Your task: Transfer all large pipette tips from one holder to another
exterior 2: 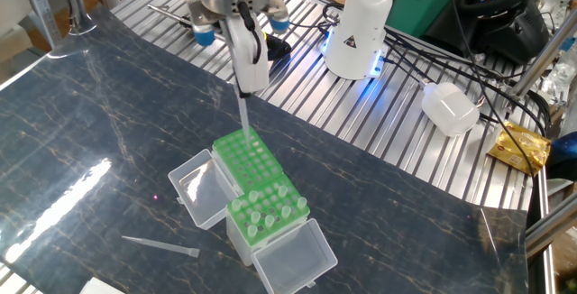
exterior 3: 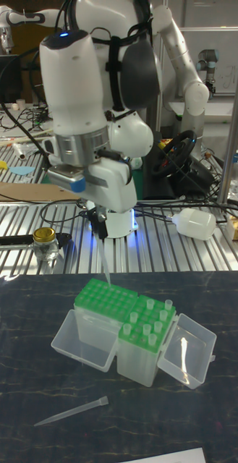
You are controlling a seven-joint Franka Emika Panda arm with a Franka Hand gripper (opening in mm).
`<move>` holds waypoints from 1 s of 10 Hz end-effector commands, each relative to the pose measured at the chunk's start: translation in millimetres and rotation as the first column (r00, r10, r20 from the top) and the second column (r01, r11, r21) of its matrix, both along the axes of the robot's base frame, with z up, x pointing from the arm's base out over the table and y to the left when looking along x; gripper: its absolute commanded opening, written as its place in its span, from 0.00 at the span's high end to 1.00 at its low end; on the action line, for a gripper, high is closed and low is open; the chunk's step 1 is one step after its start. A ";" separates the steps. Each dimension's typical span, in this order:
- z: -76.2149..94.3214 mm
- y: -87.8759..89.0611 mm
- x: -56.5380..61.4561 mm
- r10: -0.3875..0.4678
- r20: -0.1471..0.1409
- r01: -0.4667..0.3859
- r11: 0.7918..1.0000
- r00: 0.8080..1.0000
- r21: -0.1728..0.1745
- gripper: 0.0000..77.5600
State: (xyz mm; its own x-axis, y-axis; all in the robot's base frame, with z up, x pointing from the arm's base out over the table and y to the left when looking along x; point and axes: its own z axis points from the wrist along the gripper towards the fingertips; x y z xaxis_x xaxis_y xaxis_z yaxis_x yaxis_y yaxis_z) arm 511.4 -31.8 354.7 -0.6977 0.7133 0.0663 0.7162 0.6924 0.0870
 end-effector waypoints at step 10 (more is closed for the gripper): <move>-6.5 38.6 11.0 -0.274 0.006 0.274 0.961 0.962 0.031 0.99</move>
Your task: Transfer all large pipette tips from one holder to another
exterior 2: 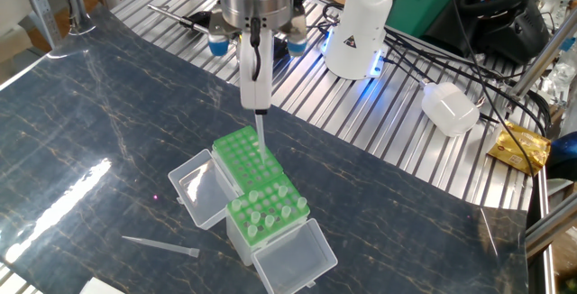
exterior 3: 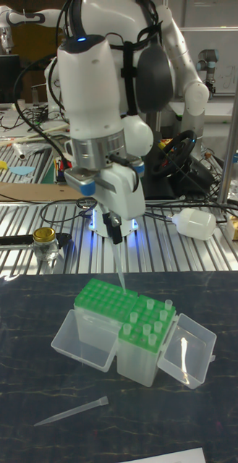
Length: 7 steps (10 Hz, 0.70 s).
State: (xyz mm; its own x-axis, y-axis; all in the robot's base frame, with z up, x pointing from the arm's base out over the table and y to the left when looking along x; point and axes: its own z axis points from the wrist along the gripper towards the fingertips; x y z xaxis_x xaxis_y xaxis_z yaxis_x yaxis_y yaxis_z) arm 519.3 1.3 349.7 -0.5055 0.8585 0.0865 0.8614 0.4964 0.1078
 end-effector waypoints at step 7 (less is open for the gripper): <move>-9.0 21.1 10.1 -0.122 0.012 0.122 0.993 0.992 -0.003 0.99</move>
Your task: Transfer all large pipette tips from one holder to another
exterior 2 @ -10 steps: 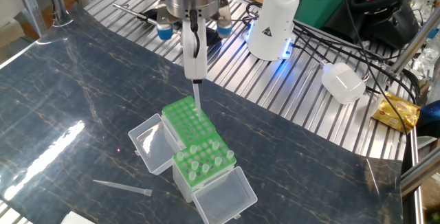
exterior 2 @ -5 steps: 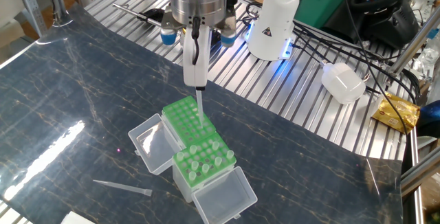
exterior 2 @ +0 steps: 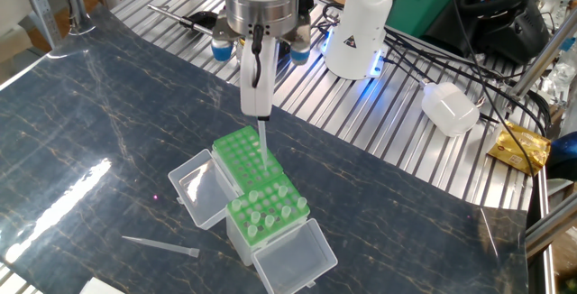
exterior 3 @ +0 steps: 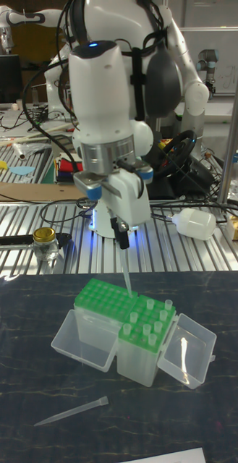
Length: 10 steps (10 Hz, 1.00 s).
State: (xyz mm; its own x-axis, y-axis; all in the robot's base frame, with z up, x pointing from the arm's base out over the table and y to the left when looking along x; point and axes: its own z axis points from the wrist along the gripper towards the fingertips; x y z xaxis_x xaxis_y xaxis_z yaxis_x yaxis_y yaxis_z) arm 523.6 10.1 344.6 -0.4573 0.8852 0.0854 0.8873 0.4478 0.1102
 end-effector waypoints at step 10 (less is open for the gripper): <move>-16.3 27.6 10.6 -0.118 0.037 0.119 0.992 0.992 -0.033 0.99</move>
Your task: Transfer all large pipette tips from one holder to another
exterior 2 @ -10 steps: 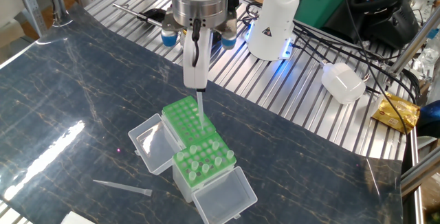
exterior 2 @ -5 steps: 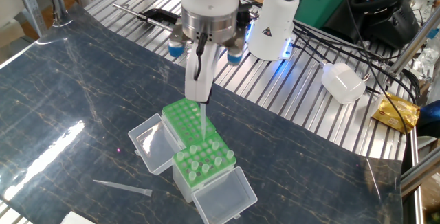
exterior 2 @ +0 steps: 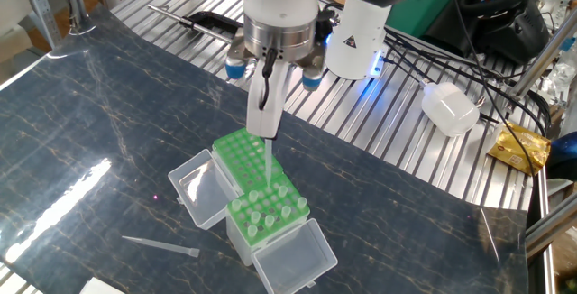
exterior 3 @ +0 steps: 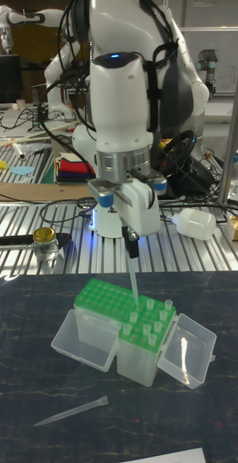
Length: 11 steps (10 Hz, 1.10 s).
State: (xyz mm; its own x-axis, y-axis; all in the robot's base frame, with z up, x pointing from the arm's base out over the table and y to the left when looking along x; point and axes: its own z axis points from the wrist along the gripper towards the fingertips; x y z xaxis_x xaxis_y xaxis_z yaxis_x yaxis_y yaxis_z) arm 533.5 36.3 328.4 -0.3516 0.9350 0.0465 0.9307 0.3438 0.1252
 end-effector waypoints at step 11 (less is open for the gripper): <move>-20.6 13.7 -3.4 0.047 0.016 -0.046 0.997 0.999 -0.058 0.99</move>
State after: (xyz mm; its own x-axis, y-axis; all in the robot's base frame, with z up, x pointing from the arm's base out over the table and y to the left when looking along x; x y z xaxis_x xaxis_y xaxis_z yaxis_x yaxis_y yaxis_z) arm 528.9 49.8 311.9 -0.3790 0.9254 -0.0024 0.9187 0.3766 0.1188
